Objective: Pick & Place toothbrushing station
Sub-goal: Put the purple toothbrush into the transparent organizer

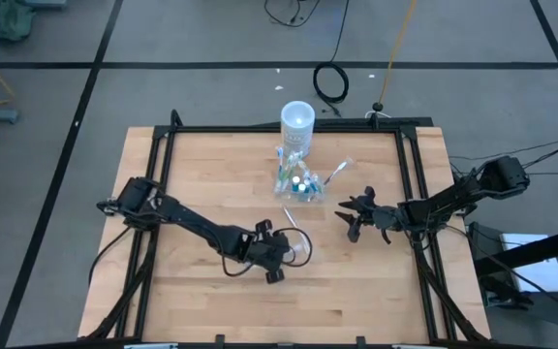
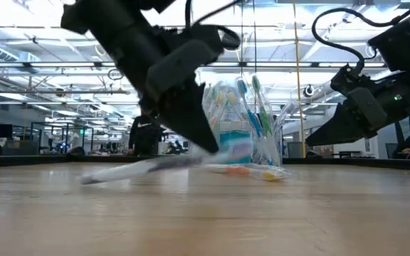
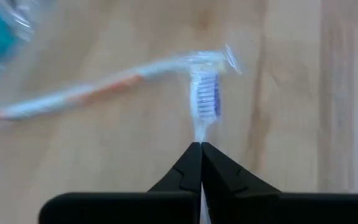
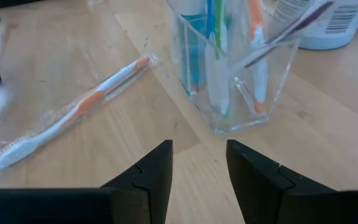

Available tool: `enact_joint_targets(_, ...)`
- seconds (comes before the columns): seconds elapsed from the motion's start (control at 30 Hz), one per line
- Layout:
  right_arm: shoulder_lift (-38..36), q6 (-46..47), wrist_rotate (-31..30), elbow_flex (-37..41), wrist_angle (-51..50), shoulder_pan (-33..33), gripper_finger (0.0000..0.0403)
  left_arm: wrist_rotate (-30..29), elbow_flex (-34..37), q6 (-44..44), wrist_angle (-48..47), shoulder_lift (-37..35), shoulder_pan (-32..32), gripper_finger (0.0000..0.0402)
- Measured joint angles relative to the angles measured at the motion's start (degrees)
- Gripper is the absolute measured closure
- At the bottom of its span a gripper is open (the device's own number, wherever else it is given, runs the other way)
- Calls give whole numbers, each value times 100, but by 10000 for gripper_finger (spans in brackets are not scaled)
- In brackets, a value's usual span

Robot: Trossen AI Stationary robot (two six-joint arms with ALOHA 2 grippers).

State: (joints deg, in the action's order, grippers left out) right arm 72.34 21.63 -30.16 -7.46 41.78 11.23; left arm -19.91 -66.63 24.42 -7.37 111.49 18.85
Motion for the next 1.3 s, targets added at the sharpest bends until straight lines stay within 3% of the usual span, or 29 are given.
enact_joint_targets(0.37,0,-2,-1,35,-43,-239,261,-1144,-1,-114,-22,-766,40,394)
enact_joint_targets(0.63,0,-3,-1,35,-42,-280,261,-2883,-2,-485,227,-1349,-226,392)
enact_joint_targets(0.73,0,-27,-4,35,-50,-280,261,-3247,-4,-538,503,-1524,-455,399)
enact_joint_targets(1.0,0,-147,-1,32,0,-287,261,-3122,-11,-1630,1842,-1507,-1230,398)
enact_joint_targets(1.3,0,-183,-4,32,-1,-291,261,-3072,-13,-1660,2139,-1408,-1806,398)
